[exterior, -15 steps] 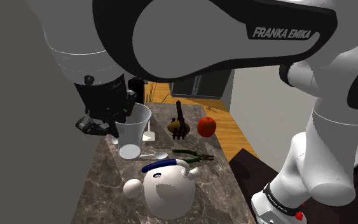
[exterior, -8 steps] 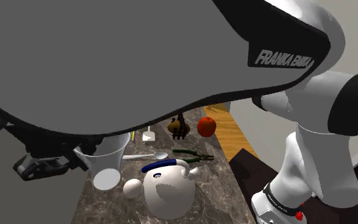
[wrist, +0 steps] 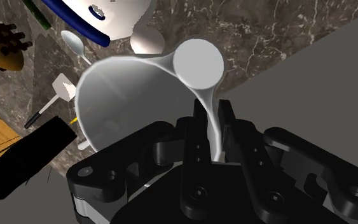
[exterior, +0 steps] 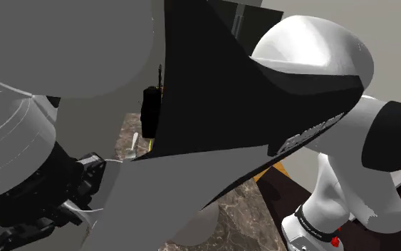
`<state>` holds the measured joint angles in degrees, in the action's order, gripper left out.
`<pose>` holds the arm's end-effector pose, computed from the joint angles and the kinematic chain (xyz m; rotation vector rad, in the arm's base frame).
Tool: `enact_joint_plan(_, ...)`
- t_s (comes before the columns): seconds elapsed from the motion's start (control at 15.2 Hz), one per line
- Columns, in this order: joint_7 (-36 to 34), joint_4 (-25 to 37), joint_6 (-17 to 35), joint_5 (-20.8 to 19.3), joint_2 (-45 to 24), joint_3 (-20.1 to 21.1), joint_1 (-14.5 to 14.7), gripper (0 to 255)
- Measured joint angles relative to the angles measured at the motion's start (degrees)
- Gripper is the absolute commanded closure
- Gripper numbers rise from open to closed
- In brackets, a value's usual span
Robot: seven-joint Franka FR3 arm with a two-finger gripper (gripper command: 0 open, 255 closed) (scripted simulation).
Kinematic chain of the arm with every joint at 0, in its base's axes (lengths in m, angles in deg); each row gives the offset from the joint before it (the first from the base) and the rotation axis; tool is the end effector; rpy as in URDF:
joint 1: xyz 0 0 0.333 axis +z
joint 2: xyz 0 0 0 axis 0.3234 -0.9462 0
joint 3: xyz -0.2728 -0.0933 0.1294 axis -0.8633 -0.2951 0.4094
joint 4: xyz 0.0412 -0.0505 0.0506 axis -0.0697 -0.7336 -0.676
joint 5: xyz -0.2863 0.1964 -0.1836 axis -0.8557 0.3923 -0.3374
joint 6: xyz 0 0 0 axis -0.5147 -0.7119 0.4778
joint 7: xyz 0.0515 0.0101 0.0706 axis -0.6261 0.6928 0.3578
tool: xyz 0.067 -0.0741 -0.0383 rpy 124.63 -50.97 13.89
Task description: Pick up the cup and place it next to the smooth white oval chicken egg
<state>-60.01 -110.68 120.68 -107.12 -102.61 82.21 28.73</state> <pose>0.3058 0.6197 0.5608 2.9152 0.3595 0.1616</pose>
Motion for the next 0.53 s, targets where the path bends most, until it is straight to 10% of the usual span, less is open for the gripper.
enact_joint_plan(0.53,-2.2,-11.7,8.0,1.6,2.9,0.9,-4.1,255)
